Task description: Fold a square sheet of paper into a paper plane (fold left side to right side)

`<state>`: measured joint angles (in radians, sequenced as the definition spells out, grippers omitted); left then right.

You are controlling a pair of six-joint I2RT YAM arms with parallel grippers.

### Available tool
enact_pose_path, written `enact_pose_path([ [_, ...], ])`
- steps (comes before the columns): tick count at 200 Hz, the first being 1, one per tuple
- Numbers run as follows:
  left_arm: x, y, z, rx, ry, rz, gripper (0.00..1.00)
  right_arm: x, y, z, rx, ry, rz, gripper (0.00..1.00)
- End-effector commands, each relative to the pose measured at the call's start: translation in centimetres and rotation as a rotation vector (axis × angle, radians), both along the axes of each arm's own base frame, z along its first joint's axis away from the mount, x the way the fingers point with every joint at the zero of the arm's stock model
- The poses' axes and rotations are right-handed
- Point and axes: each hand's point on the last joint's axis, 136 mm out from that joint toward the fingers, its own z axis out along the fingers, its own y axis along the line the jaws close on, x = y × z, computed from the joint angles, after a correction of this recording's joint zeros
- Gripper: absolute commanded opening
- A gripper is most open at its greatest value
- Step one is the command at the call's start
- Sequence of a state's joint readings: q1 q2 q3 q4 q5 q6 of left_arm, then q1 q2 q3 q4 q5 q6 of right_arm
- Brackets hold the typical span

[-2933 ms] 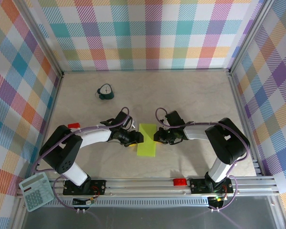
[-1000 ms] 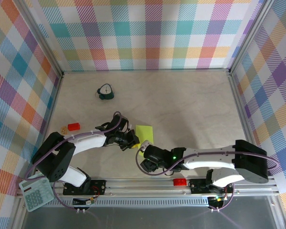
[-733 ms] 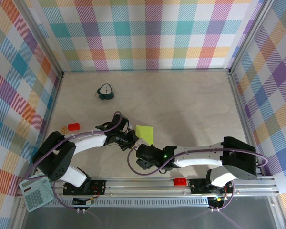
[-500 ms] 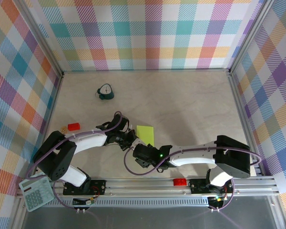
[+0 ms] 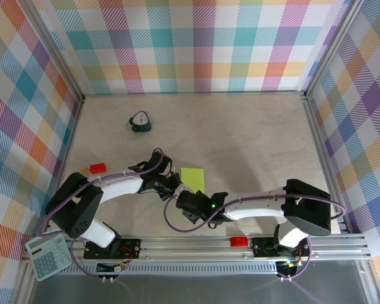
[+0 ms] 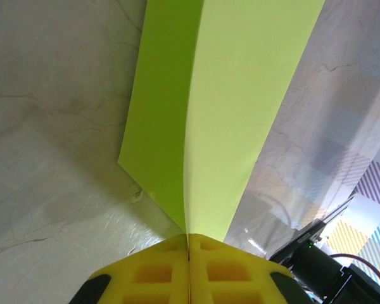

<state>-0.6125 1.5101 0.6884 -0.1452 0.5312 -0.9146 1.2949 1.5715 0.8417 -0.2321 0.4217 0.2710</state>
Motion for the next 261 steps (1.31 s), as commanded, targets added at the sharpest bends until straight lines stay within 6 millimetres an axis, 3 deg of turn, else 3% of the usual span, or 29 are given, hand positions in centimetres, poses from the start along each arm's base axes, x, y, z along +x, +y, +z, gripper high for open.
enact_pose_path([
  [1,0.7,0.3,1.2,0.008,-0.027,-0.015,0.13,0.0,0.2,1.0,0.092,0.087,-0.025,0.00],
  [16,0.9,0.7,1.7,0.015,-0.041,-0.021,0.23,-0.1,0.2,1.2,0.147,0.156,-0.027,0.00],
  [61,2.4,2.9,4.4,0.075,-0.179,0.000,0.38,-0.5,0.3,0.6,0.290,0.380,-0.035,0.00],
  [95,3.4,2.7,5.6,0.048,-0.241,-0.009,0.38,-0.7,0.7,1.1,0.417,0.483,-0.032,0.00],
  [150,4.6,0.3,3.8,0.019,-0.195,-0.120,0.17,-0.4,0.2,0.4,0.493,0.556,-0.064,0.00],
  [221,5.8,-2.2,-0.3,0.050,-0.122,-0.216,0.09,-0.1,-0.3,0.0,0.495,0.564,-0.090,0.00],
  [261,5.5,-2.3,-2.8,0.104,-0.089,-0.236,0.05,0.0,-0.3,-0.3,0.492,0.573,-0.105,0.00],
])
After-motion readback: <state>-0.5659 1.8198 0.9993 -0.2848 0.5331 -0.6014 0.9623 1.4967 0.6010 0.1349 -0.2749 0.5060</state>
